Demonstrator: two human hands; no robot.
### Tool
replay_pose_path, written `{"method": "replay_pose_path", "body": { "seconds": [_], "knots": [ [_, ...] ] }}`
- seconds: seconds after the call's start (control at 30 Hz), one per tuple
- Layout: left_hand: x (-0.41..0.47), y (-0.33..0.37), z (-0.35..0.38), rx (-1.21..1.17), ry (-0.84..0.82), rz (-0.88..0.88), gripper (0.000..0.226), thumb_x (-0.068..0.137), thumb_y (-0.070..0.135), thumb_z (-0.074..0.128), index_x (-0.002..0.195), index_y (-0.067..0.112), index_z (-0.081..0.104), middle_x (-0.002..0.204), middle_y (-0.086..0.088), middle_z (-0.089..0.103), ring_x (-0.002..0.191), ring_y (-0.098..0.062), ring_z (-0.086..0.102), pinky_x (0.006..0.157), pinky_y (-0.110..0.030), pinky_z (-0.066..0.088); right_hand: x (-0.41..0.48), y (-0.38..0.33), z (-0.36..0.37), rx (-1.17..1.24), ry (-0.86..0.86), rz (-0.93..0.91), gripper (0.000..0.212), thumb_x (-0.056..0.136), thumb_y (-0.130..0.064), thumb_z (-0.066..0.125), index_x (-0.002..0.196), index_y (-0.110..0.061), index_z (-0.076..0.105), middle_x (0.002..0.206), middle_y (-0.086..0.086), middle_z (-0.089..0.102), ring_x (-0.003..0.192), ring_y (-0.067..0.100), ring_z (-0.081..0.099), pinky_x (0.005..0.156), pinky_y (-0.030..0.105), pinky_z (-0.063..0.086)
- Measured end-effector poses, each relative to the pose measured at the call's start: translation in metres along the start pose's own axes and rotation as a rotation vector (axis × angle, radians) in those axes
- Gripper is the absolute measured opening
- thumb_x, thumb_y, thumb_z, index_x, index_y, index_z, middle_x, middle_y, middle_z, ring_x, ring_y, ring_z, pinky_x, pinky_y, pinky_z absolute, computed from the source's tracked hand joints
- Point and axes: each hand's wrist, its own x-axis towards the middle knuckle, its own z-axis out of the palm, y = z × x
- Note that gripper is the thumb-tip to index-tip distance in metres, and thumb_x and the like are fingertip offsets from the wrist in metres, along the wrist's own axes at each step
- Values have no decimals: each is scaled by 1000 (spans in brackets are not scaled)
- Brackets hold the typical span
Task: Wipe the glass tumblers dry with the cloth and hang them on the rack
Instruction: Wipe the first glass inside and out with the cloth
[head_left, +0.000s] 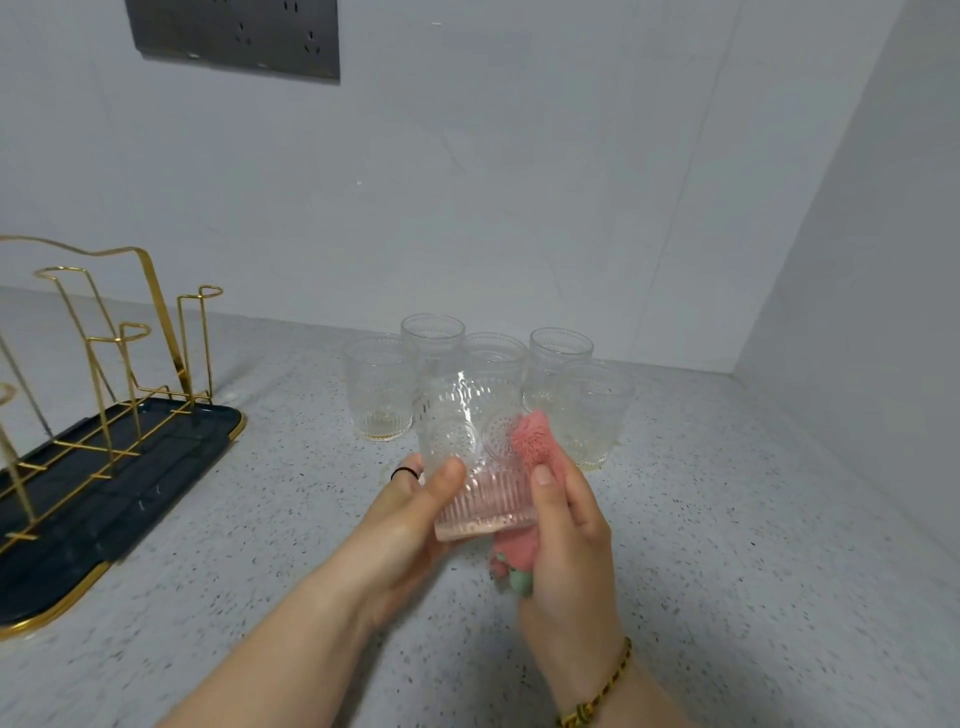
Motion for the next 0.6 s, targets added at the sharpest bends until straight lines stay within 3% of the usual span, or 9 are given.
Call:
{"method": "replay_pose_path", "body": {
  "seconds": [0.07,0.13,0.2,0.23,0.3,0.33,0.37,0.43,0.6],
  "knots": [
    [0,-4,-1,131,71,2,120,20,60,83,117,1,45,86,-9,74,81,-20,71,67,-25,56,2,-1,-3,23,-3,17,29,91,-19,43,95,-41,62,73,4,66,49,14,51,38,22,36],
    [3,-7,-1,179,93,21,108,38,65,78,119,2,46,99,-13,71,93,-24,68,84,-33,52,5,0,-5,-19,14,-7,29,91,-18,44,92,-41,62,71,3,66,46,11,51,38,22,37],
    [3,-8,-1,148,101,26,92,53,61,72,117,-1,52,107,-19,68,101,-30,64,93,-40,48,9,6,-5,-115,31,-64,26,89,-22,49,100,-44,58,87,3,66,53,10,53,44,25,43],
    [3,-10,0,124,102,23,82,59,55,71,115,-2,55,109,-20,67,103,-32,63,96,-42,46,10,10,-4,-179,39,-110,25,86,-29,51,103,-48,56,103,2,64,66,14,56,54,30,49],
    [1,-12,3,109,101,15,66,64,45,64,111,-1,59,105,-18,69,102,-31,64,95,-41,47,11,14,0,-309,40,-204,32,74,-46,48,101,-62,51,125,-4,52,97,26,56,82,42,47],
    [1,-14,3,117,118,29,63,63,41,62,111,1,59,101,-15,71,98,-28,66,91,-38,49,10,15,2,-347,35,-238,33,72,-49,44,98,-67,48,129,-9,47,109,22,53,89,37,43],
    [0,-15,5,131,144,50,62,60,37,63,113,4,57,95,-10,73,92,-24,68,86,-35,51,9,14,3,-375,24,-271,33,75,-46,42,98,-68,45,130,-15,42,116,8,48,93,22,39],
    [-1,-15,7,145,196,88,67,55,31,66,117,13,49,87,-2,75,83,-17,70,74,-29,53,6,13,3,-402,2,-321,35,79,-34,39,102,-60,37,126,-24,34,116,-18,34,91,-1,28],
    [-3,-13,13,209,217,78,67,58,20,72,119,16,44,99,-6,72,91,-19,69,78,-30,56,6,13,-1,-407,-24,-343,35,79,-29,37,101,-56,38,125,-32,25,119,-18,28,91,-5,25]
  ]
}}
